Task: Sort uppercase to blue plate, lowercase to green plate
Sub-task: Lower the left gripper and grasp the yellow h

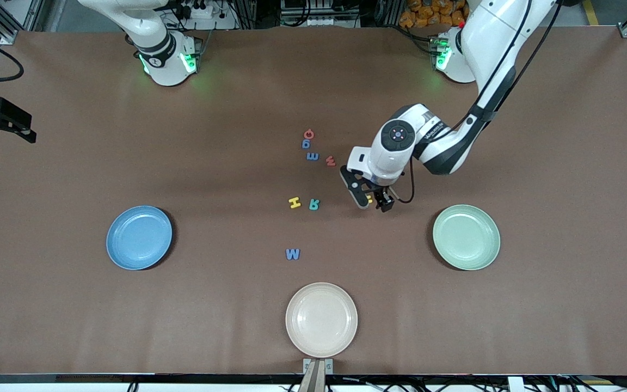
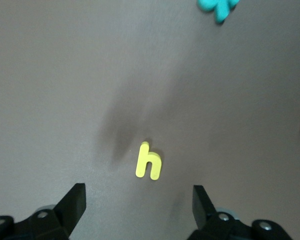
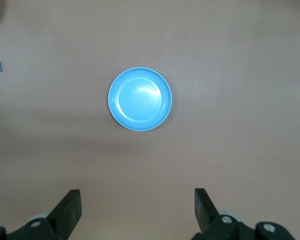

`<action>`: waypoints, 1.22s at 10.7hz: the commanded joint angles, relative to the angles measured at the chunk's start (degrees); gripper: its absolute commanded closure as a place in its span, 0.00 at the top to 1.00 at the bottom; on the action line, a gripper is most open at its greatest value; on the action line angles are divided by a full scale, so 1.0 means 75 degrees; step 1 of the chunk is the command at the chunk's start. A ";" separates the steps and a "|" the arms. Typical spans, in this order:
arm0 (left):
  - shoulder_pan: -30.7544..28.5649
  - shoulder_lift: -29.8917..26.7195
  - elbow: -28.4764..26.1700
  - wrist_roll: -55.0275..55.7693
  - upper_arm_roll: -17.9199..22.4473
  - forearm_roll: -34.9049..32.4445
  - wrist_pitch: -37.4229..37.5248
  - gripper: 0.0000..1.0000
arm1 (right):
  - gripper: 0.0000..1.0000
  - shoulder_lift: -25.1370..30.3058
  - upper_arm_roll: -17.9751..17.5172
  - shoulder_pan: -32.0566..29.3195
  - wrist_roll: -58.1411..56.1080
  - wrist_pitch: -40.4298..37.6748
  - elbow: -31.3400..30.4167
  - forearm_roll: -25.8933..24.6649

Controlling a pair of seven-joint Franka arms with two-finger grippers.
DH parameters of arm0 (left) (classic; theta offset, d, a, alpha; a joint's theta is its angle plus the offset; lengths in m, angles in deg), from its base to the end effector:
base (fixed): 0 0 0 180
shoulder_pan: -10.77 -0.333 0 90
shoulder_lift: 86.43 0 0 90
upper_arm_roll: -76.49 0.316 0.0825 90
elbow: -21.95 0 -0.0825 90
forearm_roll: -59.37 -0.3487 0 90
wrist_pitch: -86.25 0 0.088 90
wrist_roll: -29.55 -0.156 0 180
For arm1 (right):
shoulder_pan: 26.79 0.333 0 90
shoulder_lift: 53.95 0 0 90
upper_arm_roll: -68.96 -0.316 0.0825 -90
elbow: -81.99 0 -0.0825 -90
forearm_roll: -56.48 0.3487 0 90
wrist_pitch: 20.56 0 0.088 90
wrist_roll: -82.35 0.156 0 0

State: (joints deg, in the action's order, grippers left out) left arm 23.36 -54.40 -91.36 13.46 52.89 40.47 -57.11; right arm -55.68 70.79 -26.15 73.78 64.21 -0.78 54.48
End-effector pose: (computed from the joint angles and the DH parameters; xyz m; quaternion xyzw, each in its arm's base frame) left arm 0.4847 -0.3435 0.1836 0.8479 -0.5299 0.0147 0.0099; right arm 0.5197 -0.0162 0.6064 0.9979 0.0627 0.0008 0.0180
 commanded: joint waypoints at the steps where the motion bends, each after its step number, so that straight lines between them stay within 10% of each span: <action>1: 0.0032 0.0206 0.0025 -0.0069 0.0204 -0.0444 -0.0232 0.84 | 1.00 -0.0040 0.0025 0.0054 0.0007 -0.0077 0.0137 -0.0002; 11: 0.0360 0.0687 0.0342 0.0094 0.0205 -0.0399 -0.0467 0.75 | 1.00 -0.0051 0.0025 0.0066 -0.0017 -0.0077 0.0125 0.0021; 13: 0.0372 0.0664 0.0365 0.0060 0.0228 -0.0433 -0.0467 0.50 | 1.00 -0.0261 0.0025 0.0148 -0.0063 -0.0077 0.0125 0.0033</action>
State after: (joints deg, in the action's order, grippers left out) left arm 25.69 -49.91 -89.63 13.45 54.14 38.38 -59.93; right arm -56.10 70.79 -25.70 73.77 64.16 -0.78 54.50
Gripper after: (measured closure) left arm 0.278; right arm 0.000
